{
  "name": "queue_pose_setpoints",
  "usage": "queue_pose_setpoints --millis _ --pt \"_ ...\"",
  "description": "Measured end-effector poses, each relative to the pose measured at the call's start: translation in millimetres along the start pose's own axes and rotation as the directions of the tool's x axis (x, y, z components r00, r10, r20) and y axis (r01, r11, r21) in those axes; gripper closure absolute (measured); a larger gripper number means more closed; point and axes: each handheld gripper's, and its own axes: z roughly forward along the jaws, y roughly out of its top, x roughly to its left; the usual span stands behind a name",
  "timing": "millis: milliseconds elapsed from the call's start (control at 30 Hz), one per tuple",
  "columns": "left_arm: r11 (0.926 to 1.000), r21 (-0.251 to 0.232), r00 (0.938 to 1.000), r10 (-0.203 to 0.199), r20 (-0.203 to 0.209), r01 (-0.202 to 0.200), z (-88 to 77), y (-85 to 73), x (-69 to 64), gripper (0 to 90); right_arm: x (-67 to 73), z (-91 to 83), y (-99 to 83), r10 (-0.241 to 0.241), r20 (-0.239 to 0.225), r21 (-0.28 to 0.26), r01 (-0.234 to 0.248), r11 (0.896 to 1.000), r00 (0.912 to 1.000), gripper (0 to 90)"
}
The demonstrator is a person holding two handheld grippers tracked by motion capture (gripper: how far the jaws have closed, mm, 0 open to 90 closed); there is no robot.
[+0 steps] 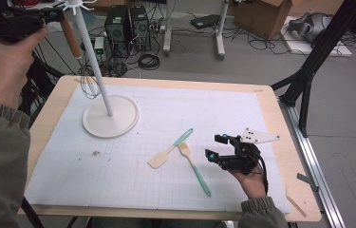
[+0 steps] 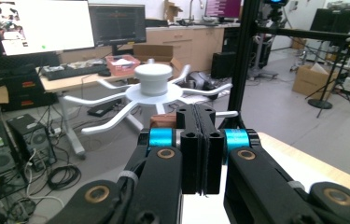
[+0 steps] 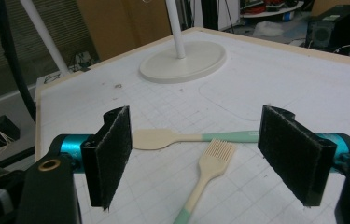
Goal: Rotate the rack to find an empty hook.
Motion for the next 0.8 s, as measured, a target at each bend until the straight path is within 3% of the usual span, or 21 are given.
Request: queue_pose_setpoints --millis 100,300,367,433,500,800 --pt "1.0000 -0.001 1.0000 -0.008 -0.002 0.008 -0.1 -0.5 1.3 88.5 -0.3 0.2 -0.2 -0.001 0.002 0.003 0.001 1.000 1.0000 25.3" --pt "0.9997 0.013 0.9998 0.021 0.007 -0.021 -5.9 0.1 0.0 87.1 -0.7 1.2 -0.2 -0.002 0.008 0.003 0.002 1.000 1.0000 25.3" --pt "0.9996 0.005 0.9994 0.028 0.019 -0.028 -8.5 -0.3 -2.2 85.6 -0.2 1.7 -0.3 -0.002 0.005 0.007 0.002 1.000 1.0000 25.3" --pt "0.9990 0.030 0.9987 0.030 0.040 -0.032 -9.8 -1.3 -2.0 81.3 -0.5 2.1 -0.2 -0.003 0.008 0.006 0.003 1.000 1.0000 25.3" --pt "0.9977 0.044 0.9982 0.049 0.036 -0.050 -12.4 -3.0 -1.6 79.4 -0.9 1.9 -0.1 0.003 0.008 0.002 -0.003 1.000 1.0000 25.4" --pt "0.9981 0.037 0.9960 0.047 0.076 -0.049 -27.5 -18.6 -1.5 73.0 -2.9 3.1 -0.8 0.004 0.019 0.012 -0.004 1.000 0.9998 25.3"
